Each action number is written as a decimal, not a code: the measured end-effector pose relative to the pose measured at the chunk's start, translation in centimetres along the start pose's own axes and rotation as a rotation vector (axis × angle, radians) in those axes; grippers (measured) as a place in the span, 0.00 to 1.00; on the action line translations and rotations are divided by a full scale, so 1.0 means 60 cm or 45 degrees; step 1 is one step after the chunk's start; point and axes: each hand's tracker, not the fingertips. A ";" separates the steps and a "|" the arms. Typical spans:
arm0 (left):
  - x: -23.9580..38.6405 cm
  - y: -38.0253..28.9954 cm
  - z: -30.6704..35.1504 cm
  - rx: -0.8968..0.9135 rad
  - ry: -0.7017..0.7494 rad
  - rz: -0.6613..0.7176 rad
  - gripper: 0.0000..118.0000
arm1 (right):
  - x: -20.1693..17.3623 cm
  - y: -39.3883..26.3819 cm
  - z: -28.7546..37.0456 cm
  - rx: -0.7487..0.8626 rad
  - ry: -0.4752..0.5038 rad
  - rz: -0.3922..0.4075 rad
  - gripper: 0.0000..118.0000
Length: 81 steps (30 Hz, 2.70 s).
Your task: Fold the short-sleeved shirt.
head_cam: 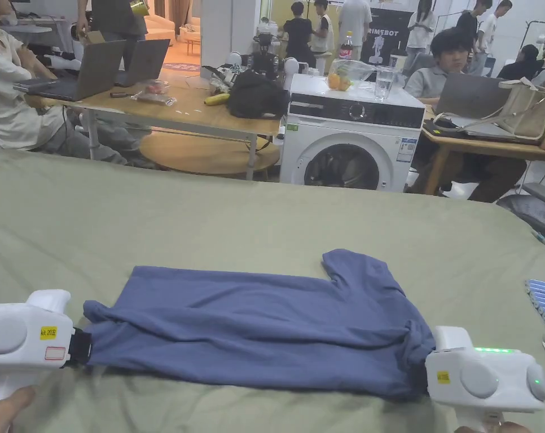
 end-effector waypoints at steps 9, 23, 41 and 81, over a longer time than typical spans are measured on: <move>-0.020 -0.052 0.099 0.065 -0.020 0.009 0.01 | 0.003 -0.041 0.123 0.065 -0.011 0.030 0.05; -0.033 -0.198 0.024 -0.094 0.064 -0.015 0.01 | -0.032 -0.196 0.078 -0.078 -0.161 0.137 0.06; 0.082 -0.133 0.159 0.679 0.064 -0.158 0.31 | -0.146 -0.109 0.214 0.766 -0.134 -0.005 0.43; 0.025 0.179 -0.226 -0.188 0.099 -0.119 0.46 | -0.124 -0.006 0.051 0.550 -0.117 -0.007 0.00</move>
